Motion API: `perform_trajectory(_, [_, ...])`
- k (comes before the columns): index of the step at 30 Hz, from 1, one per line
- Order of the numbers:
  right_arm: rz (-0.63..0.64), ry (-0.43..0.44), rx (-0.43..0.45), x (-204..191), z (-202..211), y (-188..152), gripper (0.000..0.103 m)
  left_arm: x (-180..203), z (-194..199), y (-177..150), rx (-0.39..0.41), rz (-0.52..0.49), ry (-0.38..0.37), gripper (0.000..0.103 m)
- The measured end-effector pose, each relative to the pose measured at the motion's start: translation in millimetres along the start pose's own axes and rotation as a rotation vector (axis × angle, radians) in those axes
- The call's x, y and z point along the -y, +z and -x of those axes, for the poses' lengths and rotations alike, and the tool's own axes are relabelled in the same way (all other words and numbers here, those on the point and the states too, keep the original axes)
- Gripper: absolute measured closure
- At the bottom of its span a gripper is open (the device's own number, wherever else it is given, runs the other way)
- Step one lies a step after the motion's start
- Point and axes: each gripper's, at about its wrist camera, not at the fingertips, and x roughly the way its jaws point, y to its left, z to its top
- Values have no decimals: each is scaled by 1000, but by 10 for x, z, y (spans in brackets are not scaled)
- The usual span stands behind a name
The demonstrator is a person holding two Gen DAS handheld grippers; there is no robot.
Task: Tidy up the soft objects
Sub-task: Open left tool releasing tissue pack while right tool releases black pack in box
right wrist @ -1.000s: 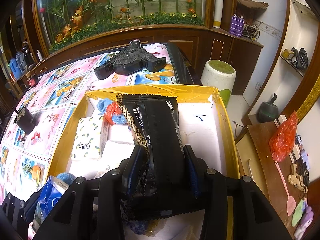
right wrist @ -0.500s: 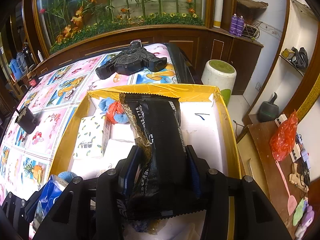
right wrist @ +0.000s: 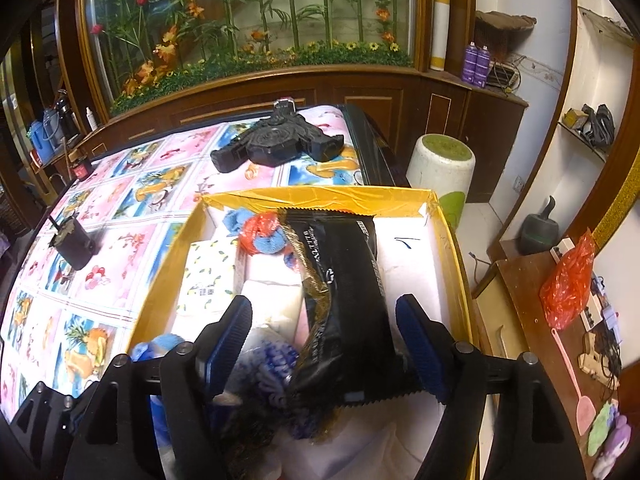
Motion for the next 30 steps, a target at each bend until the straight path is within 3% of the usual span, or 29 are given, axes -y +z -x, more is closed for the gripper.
perform_trajectory(5, [-5, -1, 16, -70, 130, -49, 19, -31, 92, -25, 15, -3, -8, 45])
perform_trajectory(9, [-20, 6, 31, -102, 247, -103, 14, -76, 185, -67, 36, -4, -5, 34])
perform_trajectory(20, [-60, 28, 74, -228, 599, -322, 1, -166, 439, -287, 57, -28, -26, 33])
perform_trajectory(26, [-91, 28, 103, -326, 826, -504, 1, -221, 595, -417, 73, -28, -51, 23])
perform_trajectory(30, [-97, 19, 127, -415, 972, -620, 1, -299, 691, -512, 93, -19, -71, 22])
